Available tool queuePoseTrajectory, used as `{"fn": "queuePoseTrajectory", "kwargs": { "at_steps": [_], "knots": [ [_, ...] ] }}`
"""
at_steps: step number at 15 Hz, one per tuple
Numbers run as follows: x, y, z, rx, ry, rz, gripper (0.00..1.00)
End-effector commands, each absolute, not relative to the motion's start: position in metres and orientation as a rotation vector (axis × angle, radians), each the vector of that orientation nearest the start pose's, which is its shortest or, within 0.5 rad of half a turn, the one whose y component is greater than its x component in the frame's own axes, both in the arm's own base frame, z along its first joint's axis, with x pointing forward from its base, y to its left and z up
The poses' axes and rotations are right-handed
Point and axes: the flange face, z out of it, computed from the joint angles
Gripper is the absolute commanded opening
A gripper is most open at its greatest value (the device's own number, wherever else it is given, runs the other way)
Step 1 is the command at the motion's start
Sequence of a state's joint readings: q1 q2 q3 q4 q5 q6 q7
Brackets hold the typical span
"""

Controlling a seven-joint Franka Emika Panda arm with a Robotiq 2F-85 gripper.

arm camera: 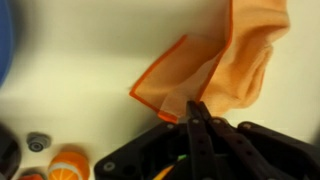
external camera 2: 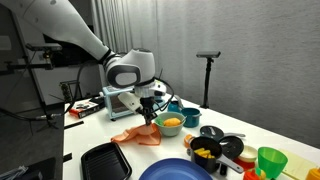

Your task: Unfold the cloth

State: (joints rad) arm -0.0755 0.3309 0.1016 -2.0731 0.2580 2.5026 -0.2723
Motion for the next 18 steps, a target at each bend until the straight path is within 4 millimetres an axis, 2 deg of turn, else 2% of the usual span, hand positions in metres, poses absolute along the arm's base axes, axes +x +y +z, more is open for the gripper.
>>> {"fn": "queuePoseTrajectory", "kwargs": {
  "at_steps": [1, 5, 7, 9, 14, 16, 18],
  "knots": [
    [0.600, 0.062, 0.325, -2.823, -0.277, -0.324, 0.00],
    [0.609, 0.120, 0.359, -2.701, -0.383, -0.466, 0.00],
    [0.615, 0.141, 0.370, -2.661, -0.418, -0.522, 0.00],
    [0.624, 0.157, 0.372, -2.647, -0.451, -0.558, 0.00],
    [0.636, 0.170, 0.357, -2.659, -0.505, -0.553, 0.00],
    [0.635, 0.168, 0.364, -2.649, -0.523, -0.550, 0.00],
    [0.634, 0.171, 0.385, -2.624, -0.551, -0.572, 0.00]
  ]
}}
